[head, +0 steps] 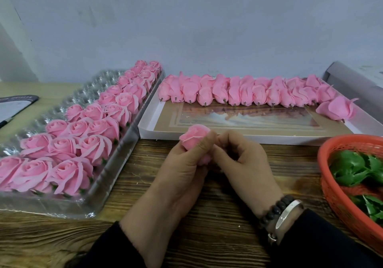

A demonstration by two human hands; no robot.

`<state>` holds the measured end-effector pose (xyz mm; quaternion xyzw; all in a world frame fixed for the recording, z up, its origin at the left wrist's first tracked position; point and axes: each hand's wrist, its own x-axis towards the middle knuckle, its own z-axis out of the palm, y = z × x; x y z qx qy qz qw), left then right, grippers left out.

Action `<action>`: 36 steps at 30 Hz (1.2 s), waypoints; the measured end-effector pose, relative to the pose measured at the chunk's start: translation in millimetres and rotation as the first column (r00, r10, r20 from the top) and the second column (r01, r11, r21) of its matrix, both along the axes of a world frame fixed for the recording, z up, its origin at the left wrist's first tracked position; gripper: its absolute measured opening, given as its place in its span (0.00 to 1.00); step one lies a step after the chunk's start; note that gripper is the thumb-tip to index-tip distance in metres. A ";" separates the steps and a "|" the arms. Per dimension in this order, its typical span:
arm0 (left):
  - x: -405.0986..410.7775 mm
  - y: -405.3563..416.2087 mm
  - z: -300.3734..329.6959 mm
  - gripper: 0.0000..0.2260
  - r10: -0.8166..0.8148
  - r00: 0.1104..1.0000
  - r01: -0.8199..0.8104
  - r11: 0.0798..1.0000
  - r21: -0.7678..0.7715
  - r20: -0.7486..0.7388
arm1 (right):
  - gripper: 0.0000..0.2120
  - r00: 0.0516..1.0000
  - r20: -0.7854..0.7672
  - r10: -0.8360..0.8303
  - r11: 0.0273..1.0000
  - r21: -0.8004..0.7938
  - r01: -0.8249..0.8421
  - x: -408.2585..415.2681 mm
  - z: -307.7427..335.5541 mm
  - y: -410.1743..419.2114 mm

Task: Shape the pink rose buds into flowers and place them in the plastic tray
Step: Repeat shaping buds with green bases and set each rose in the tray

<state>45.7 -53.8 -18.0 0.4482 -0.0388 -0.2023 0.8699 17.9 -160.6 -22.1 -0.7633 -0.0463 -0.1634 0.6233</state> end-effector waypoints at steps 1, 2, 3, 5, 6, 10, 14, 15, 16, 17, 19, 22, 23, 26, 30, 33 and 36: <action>0.5 0.0 -1.7 0.26 0.011 1.000 -0.011 1.000 0.014 0.016 | 0.06 1.000 0.004 -0.011 1.000 -0.011 0.011 0.0 0.0 0.0; 1.3 -0.1 -3.7 0.24 0.027 0.999 -0.028 0.999 0.025 0.029 | 0.05 1.000 0.010 -0.024 1.000 -0.015 0.024 -0.5 0.5 0.6; 2.1 0.2 -5.2 0.21 0.052 0.998 -0.054 0.998 0.042 0.041 | 0.05 0.999 0.023 -0.040 0.999 -0.018 0.041 -1.0 0.3 1.1; 2.9 0.3 -6.3 0.19 0.088 0.994 -0.094 0.990 0.103 0.064 | 0.09 0.995 0.059 -0.077 0.996 -0.035 0.079 -2.0 0.8 1.3; 3.1 0.7 -6.5 0.18 0.093 0.993 -0.103 0.986 0.133 0.078 | 0.12 0.993 0.082 -0.085 0.995 -0.047 0.089 -2.5 1.5 1.2; 0.9 3.9 -1.6 0.11 0.076 0.991 -0.095 0.980 0.175 0.111 | 0.20 0.991 0.124 -0.042 0.998 -0.044 0.047 -3.1 5.5 0.1; -1.9 5.8 -0.1 0.19 -0.040 0.989 0.012 0.982 0.191 0.143 | 0.15 0.995 0.103 0.000 0.998 -0.056 0.006 -1.9 6.1 -1.2; -2.3 6.2 0.1 0.20 -0.048 0.990 0.022 0.982 0.186 0.135 | 0.15 0.994 0.105 0.005 0.998 -0.059 0.001 -2.2 6.1 -1.5; -2.5 6.4 0.1 0.20 -0.058 0.991 0.035 0.983 0.182 0.124 | 0.14 0.993 0.114 0.011 0.998 -0.061 -0.004 -2.6 6.1 -1.7; -1.8 6.2 -0.7 0.20 -0.064 0.992 0.045 0.984 0.173 0.108 | 0.13 0.992 0.128 0.018 0.998 -0.060 -0.010 -3.3 6.3 -1.8; -0.4 5.9 -1.3 0.19 -0.069 0.994 0.056 0.988 0.147 0.080 | 0.08 0.989 0.142 0.035 0.998 -0.058 -0.027 -5.1 7.5 -1.2; 0.2 5.6 0.4 0.17 -0.116 0.988 0.102 0.986 0.128 0.105 | 0.03 0.991 0.124 0.050 0.996 -0.076 -0.041 -5.3 7.5 -0.6; 0.0 5.3 1.2 0.18 -0.129 0.986 0.116 0.986 0.121 0.105 | 0.04 0.992 0.122 0.043 0.995 -0.093 -0.032 -4.5 6.6 -0.5; -0.1 5.0 0.0 0.25 -0.127 0.988 0.117 0.987 0.110 0.093 | 0.10 0.991 0.135 -0.001 0.993 -0.120 0.017 -1.9 3.6 -1.0; -0.8 4.4 -0.5 0.30 -0.133 0.985 0.116 0.981 0.153 0.107 | 0.11 0.990 0.131 -0.046 0.996 -0.075 0.056 -0.3 -1.2 -2.9; -0.9 4.1 -1.1 0.28 -0.122 0.990 0.112 0.983 0.143 0.065 | 0.04 0.994 0.091 -0.056 0.997 -0.047 0.060 0.0 -4.1 -3.6; -0.1 3.1 -2.7 0.30 -0.123 0.992 0.117 0.983 0.143 0.031 | 0.06 0.997 0.067 -0.046 0.999 0.006 0.045 0.9 -3.7 -4.8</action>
